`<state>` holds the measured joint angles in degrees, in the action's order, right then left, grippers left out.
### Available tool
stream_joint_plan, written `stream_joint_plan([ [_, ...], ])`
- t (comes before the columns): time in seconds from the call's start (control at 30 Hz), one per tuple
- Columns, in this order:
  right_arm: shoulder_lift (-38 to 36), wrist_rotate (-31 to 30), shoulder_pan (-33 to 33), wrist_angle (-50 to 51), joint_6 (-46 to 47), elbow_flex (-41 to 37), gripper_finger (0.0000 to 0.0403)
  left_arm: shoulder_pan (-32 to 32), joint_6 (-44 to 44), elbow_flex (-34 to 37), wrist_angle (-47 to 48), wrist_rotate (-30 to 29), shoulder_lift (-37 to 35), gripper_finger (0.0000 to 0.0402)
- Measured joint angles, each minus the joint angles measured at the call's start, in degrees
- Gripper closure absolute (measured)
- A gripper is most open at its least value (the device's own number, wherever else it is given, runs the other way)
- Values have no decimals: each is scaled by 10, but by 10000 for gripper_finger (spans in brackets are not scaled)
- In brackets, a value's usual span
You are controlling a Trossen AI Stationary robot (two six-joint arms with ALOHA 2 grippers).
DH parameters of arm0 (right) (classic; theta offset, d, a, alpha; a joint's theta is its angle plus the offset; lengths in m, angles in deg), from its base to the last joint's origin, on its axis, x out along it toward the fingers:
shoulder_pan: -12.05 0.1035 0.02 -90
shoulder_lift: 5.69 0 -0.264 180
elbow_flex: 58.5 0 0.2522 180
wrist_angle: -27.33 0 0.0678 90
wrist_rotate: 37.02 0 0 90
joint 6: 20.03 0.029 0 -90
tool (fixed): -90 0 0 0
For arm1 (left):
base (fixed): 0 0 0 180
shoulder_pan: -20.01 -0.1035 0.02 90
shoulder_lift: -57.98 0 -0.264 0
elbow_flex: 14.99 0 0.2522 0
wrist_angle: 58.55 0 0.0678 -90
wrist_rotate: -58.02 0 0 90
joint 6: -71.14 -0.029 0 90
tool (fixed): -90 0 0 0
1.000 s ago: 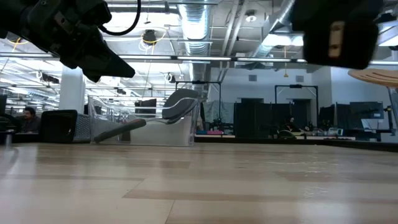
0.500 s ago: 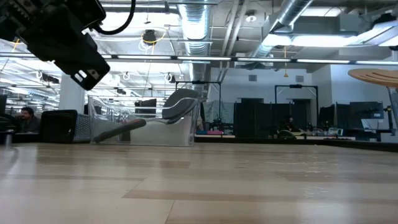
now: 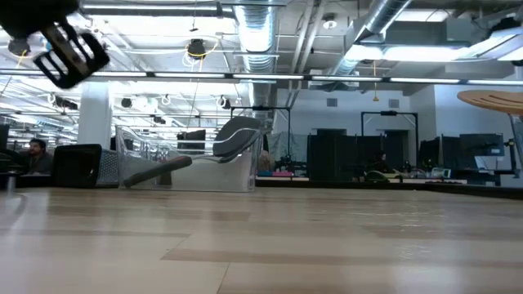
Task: Pick & Place Kitchen Items
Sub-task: Put the wooden spoon into the bottom transparent bin
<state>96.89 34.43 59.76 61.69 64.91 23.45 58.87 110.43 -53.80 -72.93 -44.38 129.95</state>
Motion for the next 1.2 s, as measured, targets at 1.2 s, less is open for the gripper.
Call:
stream_joint_plan([
  [1.2, 0, -70, -32, 0, -140, 0, 403, 71, 122, -338, 79, 10, 424, 400],
])
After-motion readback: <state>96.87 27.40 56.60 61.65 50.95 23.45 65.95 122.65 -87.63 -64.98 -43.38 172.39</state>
